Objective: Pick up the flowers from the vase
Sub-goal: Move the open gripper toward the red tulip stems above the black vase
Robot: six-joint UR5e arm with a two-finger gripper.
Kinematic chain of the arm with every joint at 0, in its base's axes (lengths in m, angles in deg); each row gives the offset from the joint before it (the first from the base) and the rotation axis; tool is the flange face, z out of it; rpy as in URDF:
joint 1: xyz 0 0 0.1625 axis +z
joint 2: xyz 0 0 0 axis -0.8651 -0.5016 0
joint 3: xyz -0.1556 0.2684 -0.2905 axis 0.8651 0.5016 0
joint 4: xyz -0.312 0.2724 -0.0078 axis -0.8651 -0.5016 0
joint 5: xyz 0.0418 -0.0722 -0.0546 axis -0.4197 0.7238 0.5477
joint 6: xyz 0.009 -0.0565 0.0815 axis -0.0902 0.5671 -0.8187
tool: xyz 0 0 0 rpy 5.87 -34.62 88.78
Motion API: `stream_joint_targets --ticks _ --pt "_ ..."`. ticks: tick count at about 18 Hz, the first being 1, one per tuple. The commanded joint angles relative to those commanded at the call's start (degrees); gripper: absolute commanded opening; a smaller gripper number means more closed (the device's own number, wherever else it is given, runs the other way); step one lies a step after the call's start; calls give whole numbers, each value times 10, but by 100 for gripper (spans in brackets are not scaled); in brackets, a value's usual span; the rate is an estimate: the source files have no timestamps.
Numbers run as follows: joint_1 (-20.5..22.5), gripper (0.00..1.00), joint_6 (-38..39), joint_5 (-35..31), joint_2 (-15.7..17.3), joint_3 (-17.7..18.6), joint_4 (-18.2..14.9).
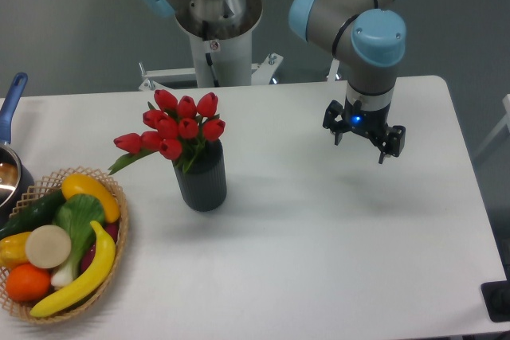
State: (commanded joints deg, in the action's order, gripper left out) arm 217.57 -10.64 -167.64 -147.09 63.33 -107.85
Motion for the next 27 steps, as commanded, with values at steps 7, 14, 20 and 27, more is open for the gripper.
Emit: stream_joint_targets --ticks 7,14,20,27 --pt "-1 100 1 3 0 5 1" --pt "0 100 7 86 31 90 120" --pt "25 100 1 314 97 143 120" --pt "40 100 1 431 183 229 125"
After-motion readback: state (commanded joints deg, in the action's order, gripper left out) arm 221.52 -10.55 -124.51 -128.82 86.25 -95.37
